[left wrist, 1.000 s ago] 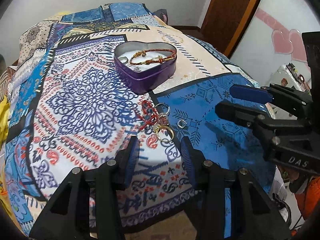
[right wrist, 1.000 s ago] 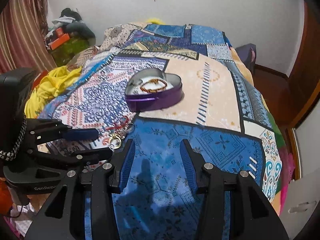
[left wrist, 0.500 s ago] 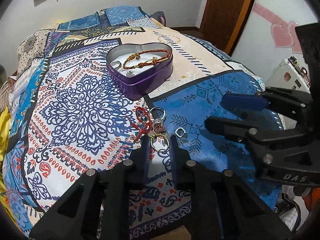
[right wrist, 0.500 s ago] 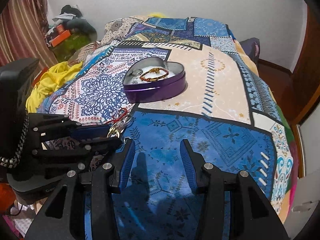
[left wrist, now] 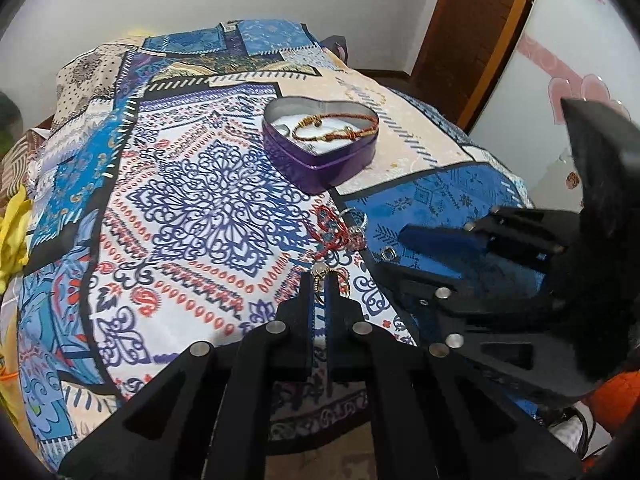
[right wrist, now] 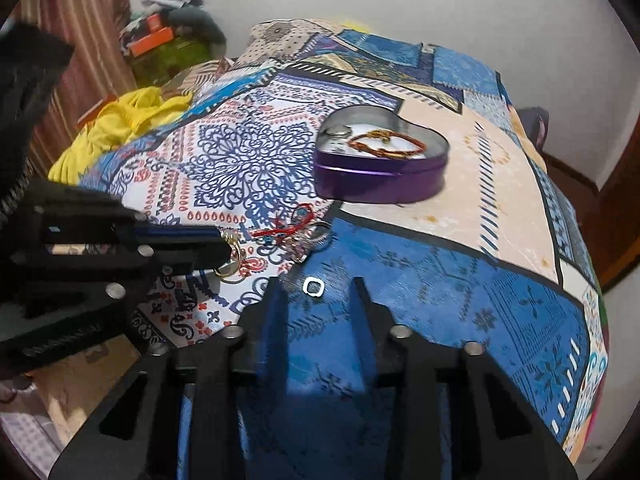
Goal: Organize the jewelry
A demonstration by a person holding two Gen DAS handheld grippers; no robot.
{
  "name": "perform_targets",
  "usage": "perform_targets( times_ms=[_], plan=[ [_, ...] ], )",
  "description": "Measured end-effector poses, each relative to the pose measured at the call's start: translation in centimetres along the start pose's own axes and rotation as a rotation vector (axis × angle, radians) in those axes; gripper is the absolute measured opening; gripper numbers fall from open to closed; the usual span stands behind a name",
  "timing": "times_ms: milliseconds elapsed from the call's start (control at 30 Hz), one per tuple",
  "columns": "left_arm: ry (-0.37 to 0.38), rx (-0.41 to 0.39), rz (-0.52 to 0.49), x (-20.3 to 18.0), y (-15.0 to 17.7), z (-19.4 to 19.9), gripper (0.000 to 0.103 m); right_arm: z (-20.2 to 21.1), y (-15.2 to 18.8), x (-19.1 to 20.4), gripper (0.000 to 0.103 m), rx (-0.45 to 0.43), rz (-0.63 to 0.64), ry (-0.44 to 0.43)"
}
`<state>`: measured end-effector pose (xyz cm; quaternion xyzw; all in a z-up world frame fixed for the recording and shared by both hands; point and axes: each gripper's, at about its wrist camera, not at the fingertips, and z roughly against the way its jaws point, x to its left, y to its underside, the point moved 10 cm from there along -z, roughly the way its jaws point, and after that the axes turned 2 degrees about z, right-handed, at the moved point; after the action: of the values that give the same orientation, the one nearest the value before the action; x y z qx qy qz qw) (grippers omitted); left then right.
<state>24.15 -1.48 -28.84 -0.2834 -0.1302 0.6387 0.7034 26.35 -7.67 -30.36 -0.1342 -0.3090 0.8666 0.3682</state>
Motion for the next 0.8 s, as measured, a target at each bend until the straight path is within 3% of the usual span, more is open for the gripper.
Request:
perform_targets(
  times_ms=[100, 333, 800],
  plan=[
    [0.001, -0.019, 0.014, 0.4, -0.3, 0.6, 0.003, -0.2, -0.1, -0.3, 0.010, -0.002, -0.021, 0.015],
    [0.000, -0.043, 0.031, 0.7, -1.0, 1.4, 0.003, 0.4, -0.4, -0.5, 0.009, -0.015, -0.052, 0.006],
    [-0.007, -0.150, 0.022, 0.5, -5.3, 4.1, 0.003, 5.9, -4.6, -4.3, 0.009, -0.179, -0.142, 0.037]
  ],
)
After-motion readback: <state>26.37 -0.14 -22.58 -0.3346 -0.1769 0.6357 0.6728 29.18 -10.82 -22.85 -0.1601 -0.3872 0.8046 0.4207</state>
